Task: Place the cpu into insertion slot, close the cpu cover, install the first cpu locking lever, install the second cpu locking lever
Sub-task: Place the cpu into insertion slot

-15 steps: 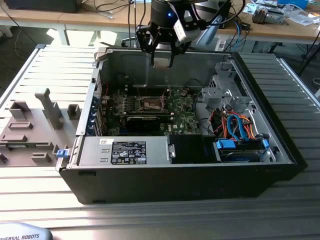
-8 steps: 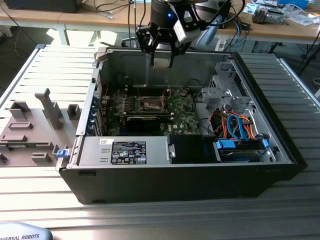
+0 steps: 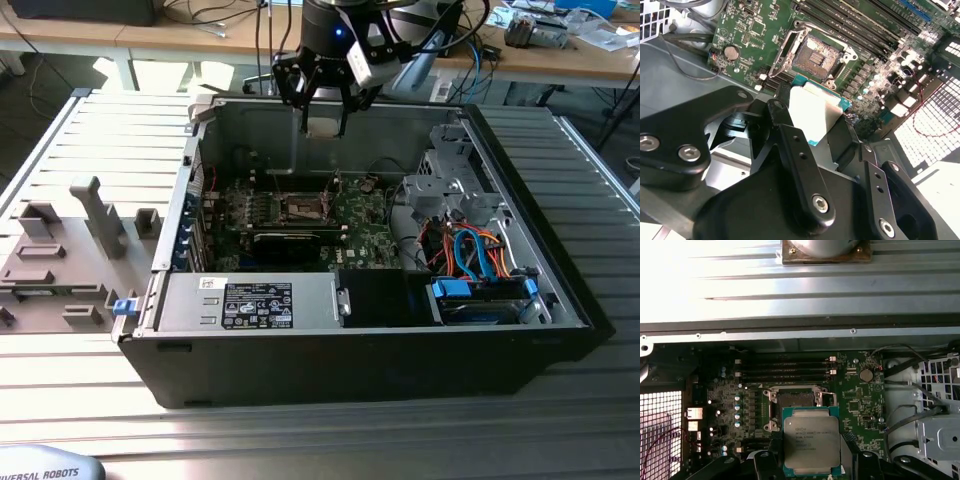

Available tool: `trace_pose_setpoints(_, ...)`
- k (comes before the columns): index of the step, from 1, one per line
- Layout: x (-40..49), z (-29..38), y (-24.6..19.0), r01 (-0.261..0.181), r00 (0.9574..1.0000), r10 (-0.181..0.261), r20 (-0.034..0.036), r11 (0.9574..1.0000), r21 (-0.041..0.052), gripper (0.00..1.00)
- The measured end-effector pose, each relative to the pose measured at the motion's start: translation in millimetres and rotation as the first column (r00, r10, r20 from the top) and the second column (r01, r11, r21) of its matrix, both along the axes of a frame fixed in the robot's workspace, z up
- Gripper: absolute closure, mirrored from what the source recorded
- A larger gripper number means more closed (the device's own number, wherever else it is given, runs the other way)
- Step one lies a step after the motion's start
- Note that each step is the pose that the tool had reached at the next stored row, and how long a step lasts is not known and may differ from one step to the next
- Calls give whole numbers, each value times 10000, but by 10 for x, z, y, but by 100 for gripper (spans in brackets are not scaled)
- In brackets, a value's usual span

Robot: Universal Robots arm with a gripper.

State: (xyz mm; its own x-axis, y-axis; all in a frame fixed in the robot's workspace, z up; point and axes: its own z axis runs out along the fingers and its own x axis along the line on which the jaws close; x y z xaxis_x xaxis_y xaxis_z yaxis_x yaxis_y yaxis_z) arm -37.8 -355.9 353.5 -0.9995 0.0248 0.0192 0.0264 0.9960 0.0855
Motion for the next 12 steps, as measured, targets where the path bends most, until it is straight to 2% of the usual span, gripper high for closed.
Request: trace_pose_setpoints(12,0,-29,0,0,10000,0,0,10000,-1,46)
